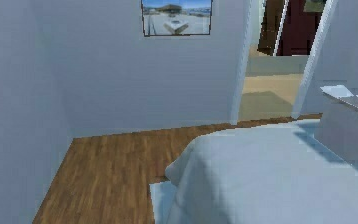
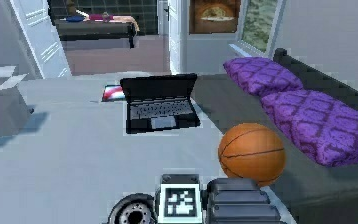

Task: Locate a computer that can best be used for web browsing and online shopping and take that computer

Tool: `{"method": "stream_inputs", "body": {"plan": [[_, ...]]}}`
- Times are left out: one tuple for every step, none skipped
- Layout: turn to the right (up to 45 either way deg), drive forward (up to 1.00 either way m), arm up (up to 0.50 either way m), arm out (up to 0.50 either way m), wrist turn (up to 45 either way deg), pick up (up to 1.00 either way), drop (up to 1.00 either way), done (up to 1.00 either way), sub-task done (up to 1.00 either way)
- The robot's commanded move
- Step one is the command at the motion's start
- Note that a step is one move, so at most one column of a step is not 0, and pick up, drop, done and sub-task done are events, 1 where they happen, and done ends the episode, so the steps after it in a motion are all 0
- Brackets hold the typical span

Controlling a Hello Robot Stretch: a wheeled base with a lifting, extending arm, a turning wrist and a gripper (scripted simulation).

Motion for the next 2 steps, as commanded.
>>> {"method": "stream_inputs", "body": {"plan": [[0.0, 0.0, 0.0, 0.5, 0.0, 0.0, 0.0, 0.0, 0.0], [0.0, 0.0, 0.0, 0.0, 45.0, 0.0, 0.0, 0.0, 0.0]]}}
